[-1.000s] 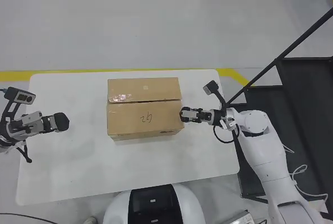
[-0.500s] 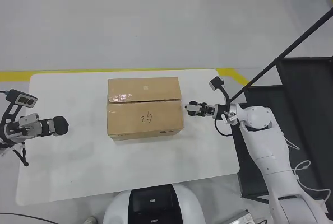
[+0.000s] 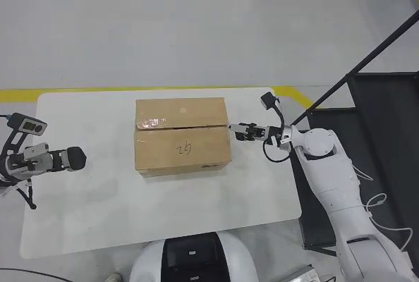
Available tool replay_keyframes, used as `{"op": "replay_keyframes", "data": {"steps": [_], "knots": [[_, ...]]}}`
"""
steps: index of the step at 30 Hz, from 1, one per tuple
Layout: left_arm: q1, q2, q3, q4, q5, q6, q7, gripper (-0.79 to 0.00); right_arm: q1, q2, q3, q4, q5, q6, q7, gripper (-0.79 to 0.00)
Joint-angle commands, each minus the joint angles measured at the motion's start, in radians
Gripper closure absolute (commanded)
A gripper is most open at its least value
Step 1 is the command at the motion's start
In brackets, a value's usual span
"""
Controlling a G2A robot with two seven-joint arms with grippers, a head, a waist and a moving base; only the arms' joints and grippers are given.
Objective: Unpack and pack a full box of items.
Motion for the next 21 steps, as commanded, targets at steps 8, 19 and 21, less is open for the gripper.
{"op": "replay_keyframes", "data": {"steps": [8, 19, 21], "knots": [[0.0, 0.0, 0.0, 0.0, 0.0, 0.0, 0.0, -0.785, 0.047, -0.007, -0.061, 0.079, 0.027, -0.043, 0.0, -0.785], [0.0, 0.0, 0.0, 0.0, 0.0, 0.0, 0.0, -0.785, 0.045, 0.0, -0.064, 0.047, 0.178, -0.086, 0.097, -0.785], [0.0, 0.0, 0.0, 0.0, 0.0, 0.0, 0.0, -0.785, 0.037, 0.003, -0.056, 0.03, 0.242, -0.089, 0.131, -0.785]]}}
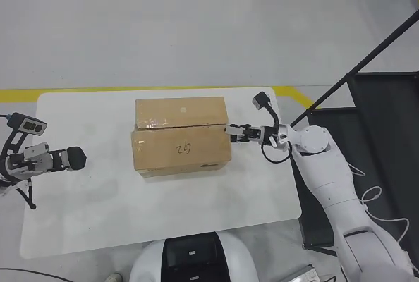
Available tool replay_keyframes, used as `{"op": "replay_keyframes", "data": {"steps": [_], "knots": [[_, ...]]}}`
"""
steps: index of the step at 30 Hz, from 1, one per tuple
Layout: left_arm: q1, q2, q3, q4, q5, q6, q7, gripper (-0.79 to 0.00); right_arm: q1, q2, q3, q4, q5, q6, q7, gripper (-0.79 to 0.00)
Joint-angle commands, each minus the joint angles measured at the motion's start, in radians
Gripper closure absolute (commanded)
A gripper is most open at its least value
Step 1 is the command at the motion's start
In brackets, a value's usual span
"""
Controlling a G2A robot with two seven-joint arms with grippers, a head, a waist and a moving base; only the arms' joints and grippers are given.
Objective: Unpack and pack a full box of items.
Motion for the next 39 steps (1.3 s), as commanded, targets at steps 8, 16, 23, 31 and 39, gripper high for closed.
{"op": "replay_keyframes", "data": {"steps": [8, 16, 23, 31, 39], "knots": [[0.0, 0.0, 0.0, 0.0, 0.0, 0.0, 0.0, -0.785, -0.05, 0.022, 0.018, -0.125, 0.166, 0.066, 0.196, -0.785], [0.029, -0.006, -0.007, -0.049, 0.031, 0.02, 0.055, -0.785, -0.161, 0.056, -0.008, -0.294, 0.073, 0.138, 0.268, -0.785], [0.029, -0.012, -0.007, -0.056, 0.049, 0.034, 0.051, -0.785, -0.221, 0.074, -0.042, -0.356, -0.037, 0.165, 0.291, -0.785], [0.029, -0.019, -0.005, -0.048, 0.06, 0.039, 0.043, -0.785, -0.248, 0.073, -0.122, -0.355, -0.258, 0.118, 0.128, -0.785], [0.027, -0.023, -0.016, -0.035, 0.072, 0.044, 0.033, -0.785, -0.242, 0.071, -0.184, -0.339, -0.46, 0.105, -0.017, -0.785]]}}
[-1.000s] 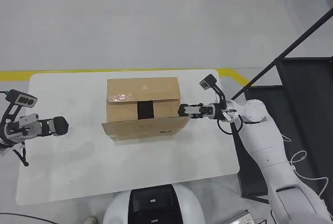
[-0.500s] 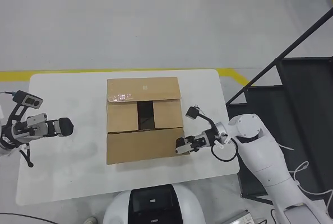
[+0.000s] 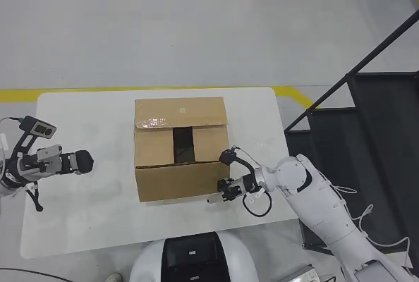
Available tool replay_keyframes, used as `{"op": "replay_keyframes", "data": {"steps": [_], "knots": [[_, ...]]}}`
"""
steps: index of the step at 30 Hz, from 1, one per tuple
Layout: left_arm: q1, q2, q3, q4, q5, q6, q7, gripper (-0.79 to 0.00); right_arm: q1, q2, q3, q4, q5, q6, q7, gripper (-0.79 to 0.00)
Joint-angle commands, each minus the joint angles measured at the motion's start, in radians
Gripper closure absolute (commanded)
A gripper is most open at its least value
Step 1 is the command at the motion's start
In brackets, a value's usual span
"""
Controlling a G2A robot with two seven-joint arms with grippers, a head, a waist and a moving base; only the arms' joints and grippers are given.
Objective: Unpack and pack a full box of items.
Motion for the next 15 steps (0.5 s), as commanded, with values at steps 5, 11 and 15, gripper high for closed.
{"op": "replay_keyframes", "data": {"steps": [5, 11, 15], "knots": [[-0.003, -0.005, 0.0, 0.01, 0.005, 0.002, 0.0, -0.785, 0.004, 0.0, -0.025, 0.001, -0.072, 0.01, -0.062, -0.785], [-0.008, -0.008, -0.005, 0.016, 0.01, 0.004, -0.008, -0.785, 0.044, 0.002, 0.02, -0.025, 0.236, 0.033, 0.021, -0.785], [-0.008, -0.009, -0.017, 0.024, 0.011, 0.004, -0.011, -0.785, 0.085, 0.003, 0.071, -0.013, 0.466, 0.113, 0.037, -0.785]]}}
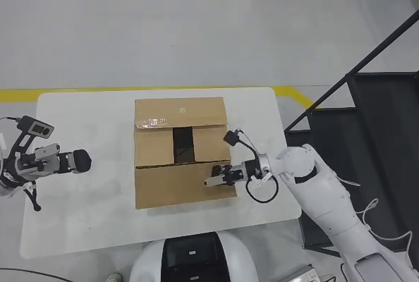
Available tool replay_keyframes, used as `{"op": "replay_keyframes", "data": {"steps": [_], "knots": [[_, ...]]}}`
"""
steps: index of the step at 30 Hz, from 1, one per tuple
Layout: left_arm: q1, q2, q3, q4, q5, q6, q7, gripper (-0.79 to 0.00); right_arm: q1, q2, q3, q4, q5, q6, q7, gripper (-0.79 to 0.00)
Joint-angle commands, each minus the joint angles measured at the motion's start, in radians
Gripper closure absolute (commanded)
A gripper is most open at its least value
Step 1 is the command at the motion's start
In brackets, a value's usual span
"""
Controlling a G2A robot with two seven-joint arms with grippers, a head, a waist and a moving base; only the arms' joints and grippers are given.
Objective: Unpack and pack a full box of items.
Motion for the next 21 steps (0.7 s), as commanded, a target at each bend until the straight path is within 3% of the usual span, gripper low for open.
{"op": "replay_keyframes", "data": {"steps": [1, 7, 13, 21], "knots": [[0.001, -0.001, -0.005, 0.002, -0.002, -0.001, -0.001, -0.785, 0.029, -0.002, 0.019, 0.032, 0.124, 0.075, -0.009, -0.785], [0.011, -0.004, -0.014, 0.003, -0.002, -0.002, -0.001, -0.785, 0.143, -0.021, -0.027, 0.183, 0.126, 0.197, -0.147, -0.785], [0.013, -0.005, -0.03, 0.011, 0.007, 0.002, -0.001, -0.785, 0.227, -0.05, -0.1, 0.345, 0.12, 0.185, -0.241, -0.785], [0.012, -0.008, -0.036, 0.004, 0.018, 0.011, 0.004, -0.785, 0.303, -0.074, -0.109, 0.468, 0.201, 0.118, -0.3, -0.785]]}}
